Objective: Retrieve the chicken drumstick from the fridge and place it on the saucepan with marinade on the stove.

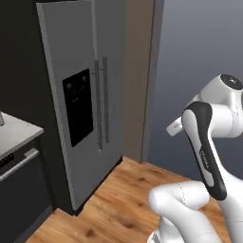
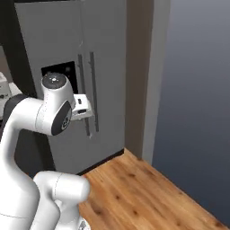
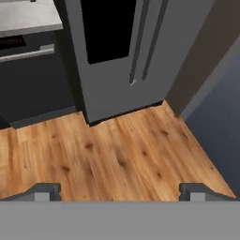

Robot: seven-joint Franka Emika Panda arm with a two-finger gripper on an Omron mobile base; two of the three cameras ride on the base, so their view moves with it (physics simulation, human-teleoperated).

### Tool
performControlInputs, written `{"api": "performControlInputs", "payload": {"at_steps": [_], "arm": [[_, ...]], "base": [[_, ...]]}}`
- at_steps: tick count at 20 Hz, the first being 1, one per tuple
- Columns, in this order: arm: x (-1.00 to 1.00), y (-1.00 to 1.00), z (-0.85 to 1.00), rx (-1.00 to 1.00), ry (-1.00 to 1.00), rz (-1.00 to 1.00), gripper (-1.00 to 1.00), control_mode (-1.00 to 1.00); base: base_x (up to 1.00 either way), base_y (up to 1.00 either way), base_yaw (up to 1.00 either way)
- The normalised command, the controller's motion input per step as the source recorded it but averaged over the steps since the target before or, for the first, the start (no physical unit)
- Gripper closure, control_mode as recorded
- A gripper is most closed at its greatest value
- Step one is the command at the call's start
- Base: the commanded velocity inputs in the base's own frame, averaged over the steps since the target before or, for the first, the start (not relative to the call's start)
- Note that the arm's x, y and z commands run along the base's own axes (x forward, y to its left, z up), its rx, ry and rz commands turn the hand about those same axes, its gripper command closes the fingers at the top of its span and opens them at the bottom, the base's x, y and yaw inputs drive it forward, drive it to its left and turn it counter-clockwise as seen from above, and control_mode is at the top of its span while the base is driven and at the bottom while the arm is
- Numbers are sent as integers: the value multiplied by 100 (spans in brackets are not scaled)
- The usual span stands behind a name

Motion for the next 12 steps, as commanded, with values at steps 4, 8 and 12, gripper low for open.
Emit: {"api": "performControlInputs", "payload": {"at_steps": [4,8,12], "arm": [[0,0,0,0,0,0,-100,100],[0,0,0,0,0,0,-100,100],[0,0,0,0,0,0,-100,100]], "base": [[99,-16,67],[73,-55,54],[48,-88,37]]}}
